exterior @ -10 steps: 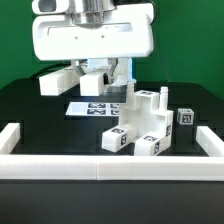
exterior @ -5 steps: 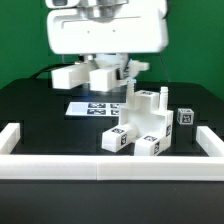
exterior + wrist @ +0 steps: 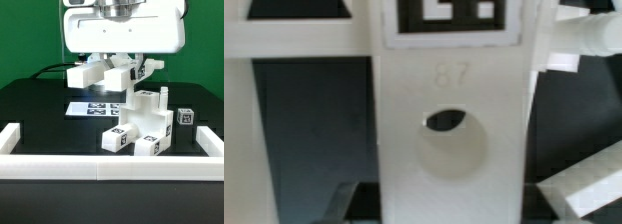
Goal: Assemble chair
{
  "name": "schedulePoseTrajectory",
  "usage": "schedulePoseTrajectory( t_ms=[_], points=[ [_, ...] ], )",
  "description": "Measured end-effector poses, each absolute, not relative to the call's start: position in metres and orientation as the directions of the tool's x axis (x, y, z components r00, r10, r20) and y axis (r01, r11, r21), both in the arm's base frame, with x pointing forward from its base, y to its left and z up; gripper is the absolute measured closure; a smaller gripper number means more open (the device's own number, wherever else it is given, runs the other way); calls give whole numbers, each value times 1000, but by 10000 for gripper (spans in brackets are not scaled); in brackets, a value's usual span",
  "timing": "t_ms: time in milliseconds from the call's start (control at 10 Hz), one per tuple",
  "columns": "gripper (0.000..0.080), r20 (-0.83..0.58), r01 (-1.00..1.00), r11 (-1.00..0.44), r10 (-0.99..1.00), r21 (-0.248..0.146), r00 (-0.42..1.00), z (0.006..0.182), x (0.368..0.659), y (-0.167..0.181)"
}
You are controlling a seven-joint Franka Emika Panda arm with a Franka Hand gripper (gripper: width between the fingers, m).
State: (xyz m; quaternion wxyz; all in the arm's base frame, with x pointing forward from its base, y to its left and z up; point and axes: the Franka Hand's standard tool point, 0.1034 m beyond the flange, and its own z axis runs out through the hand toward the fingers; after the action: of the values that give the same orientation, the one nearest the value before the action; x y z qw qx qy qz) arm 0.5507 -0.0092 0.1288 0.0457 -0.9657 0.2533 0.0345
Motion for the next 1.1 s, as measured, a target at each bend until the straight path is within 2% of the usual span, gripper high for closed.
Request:
schedulePoseTrajectory(
  t_ms=[300,800,1100],
  points=[
    [509,-106,-674,-738,-667,-47,738,129,551,1],
    [509,-107,-665,-745,-659,-48,745,135,557,27],
    [509,-108,-659,-751,-652,-47,751,133,556,27]
  ],
)
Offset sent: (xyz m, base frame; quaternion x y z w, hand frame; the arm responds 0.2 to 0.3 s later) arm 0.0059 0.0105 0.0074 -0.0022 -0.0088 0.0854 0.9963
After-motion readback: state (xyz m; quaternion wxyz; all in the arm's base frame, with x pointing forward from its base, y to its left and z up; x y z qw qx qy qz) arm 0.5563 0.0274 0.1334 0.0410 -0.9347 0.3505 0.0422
